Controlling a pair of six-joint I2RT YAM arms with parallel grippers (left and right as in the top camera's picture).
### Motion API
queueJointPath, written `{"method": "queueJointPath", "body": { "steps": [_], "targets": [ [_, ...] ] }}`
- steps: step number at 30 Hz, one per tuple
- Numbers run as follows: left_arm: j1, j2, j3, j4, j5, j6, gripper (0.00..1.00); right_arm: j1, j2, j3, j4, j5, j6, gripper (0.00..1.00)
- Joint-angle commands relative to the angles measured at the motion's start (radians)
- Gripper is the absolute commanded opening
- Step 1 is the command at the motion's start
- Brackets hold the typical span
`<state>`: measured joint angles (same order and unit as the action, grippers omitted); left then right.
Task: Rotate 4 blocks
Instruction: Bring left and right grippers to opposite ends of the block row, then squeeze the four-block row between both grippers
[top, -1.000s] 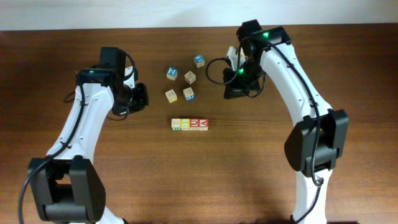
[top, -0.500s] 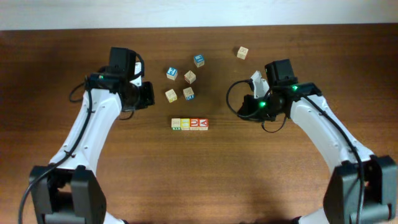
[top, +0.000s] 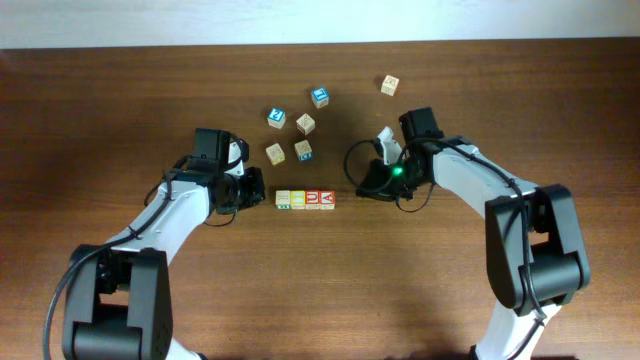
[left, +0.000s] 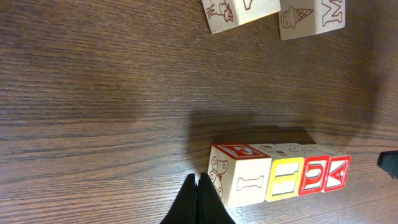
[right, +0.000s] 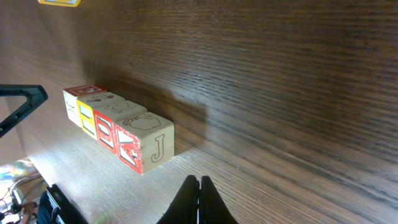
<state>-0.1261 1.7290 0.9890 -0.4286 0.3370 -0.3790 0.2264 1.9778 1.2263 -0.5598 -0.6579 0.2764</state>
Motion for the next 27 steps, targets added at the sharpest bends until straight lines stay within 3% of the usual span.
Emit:
{"method": "queueJointPath", "body": {
  "steps": [1, 12, 27],
  "targets": [
    [-0.003, 0.023, -0.006, 0.003, 0.034, 0.05, 0.0, 0.005, 0.009, -0.003, 0.012, -0.016, -0.013, 0.04],
    [-0.005, 0.079, -0.005, 0.051, 0.116, 0.138, 0.0, 0.043, 0.009, -0.001, 0.045, 0.081, 0.034, 0.04],
    [-0.005, 0.079, -0.005, 0.052, 0.113, 0.138, 0.0, 0.124, 0.01, -0.002, 0.093, 0.192, 0.284, 0.04]
  ]
}}
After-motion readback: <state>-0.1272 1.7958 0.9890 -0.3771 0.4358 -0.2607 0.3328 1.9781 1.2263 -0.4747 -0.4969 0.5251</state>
